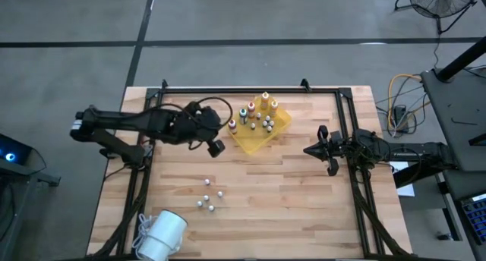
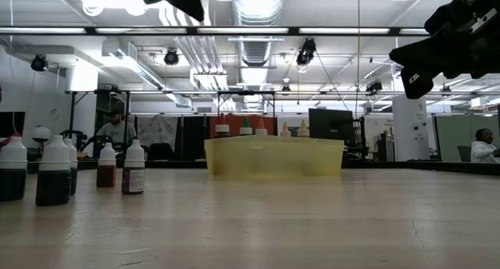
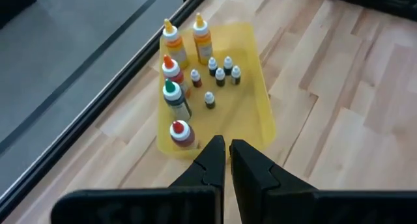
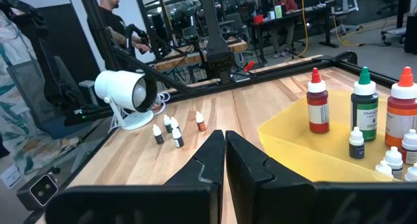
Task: Pick & Place food coloring
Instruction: Put the small orange food coloring bottle into the yellow bin
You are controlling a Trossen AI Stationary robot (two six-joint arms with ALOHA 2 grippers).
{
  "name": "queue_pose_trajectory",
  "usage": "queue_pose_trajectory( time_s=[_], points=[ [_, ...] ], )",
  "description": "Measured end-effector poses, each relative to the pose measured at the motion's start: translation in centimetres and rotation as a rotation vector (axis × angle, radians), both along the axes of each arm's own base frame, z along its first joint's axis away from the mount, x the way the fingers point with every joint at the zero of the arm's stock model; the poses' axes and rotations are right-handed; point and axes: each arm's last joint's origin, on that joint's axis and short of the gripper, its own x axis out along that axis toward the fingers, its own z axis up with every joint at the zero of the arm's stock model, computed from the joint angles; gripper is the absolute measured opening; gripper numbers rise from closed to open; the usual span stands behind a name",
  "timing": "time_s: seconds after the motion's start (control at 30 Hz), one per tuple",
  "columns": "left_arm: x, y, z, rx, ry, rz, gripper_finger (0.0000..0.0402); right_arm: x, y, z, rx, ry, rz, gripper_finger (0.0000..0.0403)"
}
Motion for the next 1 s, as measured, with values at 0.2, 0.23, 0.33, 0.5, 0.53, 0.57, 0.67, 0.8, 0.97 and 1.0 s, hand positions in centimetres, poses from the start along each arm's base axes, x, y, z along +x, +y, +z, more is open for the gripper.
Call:
queue_pose_trajectory(
  time_s=[0.2, 0.23, 0.33, 0.5, 0.53, 0.57, 0.67, 0.8, 0.97, 1.0],
  points=[
    [1.1, 0.7, 0.3, 0.091, -0.019, -0.064, 0.0000, 0.0, 0.0, 0.0, 0.000, 0.000, 0.000, 0.0009],
    [1.2, 0.9, 0.5, 0.121, -0.014, -0.086, 0.0000, 0.0, 0.0, 0.0, 0.000, 0.000, 0.000, 0.0009],
    [1.3, 1.6, 0.6, 0.169, -0.005, -0.084, 0.0000, 0.0, 0.0, 0.0, 0.000, 0.000, 0.000, 0.0009],
    [1.7, 3.3, 0.8, 0.083, -0.006, -0.102, 0.0000, 0.0, 0.0, 0.0, 0.000, 0.000, 0.000, 0.0009],
    [1.7, 3.6, 0.9, 0.037, -0.007, -0.136, 0.0000, 0.0, 0.0, 0.0, 0.000, 0.000, 0.000, 0.0009],
    [1.8, 3.9, 1.1, -0.008, -0.010, -0.163, 0.0000, 0.0, 0.0, 0.0, 0.000, 0.000, 0.000, 0.0009],
    [1.7, 5.0, 1.5, -0.137, 0.000, -0.233, 0.0000, 0.0, 0.0, 0.0, 0.000, 0.000, 0.000, 0.0009],
    [1.2, 5.8, 2.0, -0.211, 0.041, -0.255, 0.0011, 0.0, 0.0, 0.0, 0.000, 0.000, 0.000, 0.0009],
    [0.7, 5.8, 2.1, -0.235, 0.079, -0.273, 0.0056, 0.0, 0.0, 0.0, 0.000, 0.000, 0.000, 0.0009],
    [0.6, 5.7, 2.2, -0.249, 0.087, -0.289, 0.0067, 0.0, 0.0, 0.0, 0.000, 0.000, 0.000, 0.0009]
  ],
)
